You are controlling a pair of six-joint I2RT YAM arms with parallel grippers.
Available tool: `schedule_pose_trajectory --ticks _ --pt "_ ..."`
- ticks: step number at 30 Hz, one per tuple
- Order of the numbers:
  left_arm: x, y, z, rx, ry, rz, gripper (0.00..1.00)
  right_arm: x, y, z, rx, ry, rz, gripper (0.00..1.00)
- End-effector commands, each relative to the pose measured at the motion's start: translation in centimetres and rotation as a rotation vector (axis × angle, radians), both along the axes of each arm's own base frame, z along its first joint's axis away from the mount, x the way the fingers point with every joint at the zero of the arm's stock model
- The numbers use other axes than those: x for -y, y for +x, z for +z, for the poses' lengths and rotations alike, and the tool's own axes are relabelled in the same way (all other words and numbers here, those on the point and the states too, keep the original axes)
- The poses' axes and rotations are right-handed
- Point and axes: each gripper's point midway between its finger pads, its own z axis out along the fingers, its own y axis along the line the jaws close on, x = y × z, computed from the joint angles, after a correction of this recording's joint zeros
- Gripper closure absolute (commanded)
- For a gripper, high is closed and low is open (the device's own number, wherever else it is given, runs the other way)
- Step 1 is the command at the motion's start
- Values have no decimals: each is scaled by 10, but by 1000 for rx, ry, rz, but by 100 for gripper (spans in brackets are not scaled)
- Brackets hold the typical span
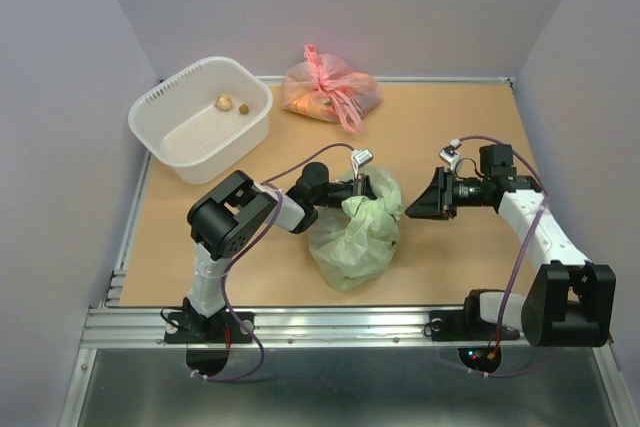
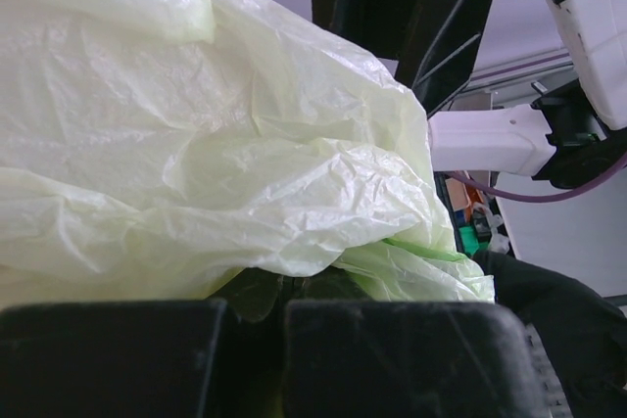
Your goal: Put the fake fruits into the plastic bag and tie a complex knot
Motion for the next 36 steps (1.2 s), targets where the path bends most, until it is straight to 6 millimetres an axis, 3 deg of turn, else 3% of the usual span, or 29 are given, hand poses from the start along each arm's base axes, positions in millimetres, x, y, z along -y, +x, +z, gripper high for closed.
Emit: schedule_pose_trajectory --ticks 1,20,33,36 --pt "-6 -5 59 240 -235 -5 100 -1 2 -4 -14 35 12 62" --pt "-1 -2 61 230 -253 -8 100 -18 2 -24 -50 31 69 62" --pt "2 -4 62 232 -260 -16 100 -24 -1 -18 -51 73 100 64" --pt "3 -4 63 232 -261 -18 100 -25 -2 -19 -50 71 103 68"
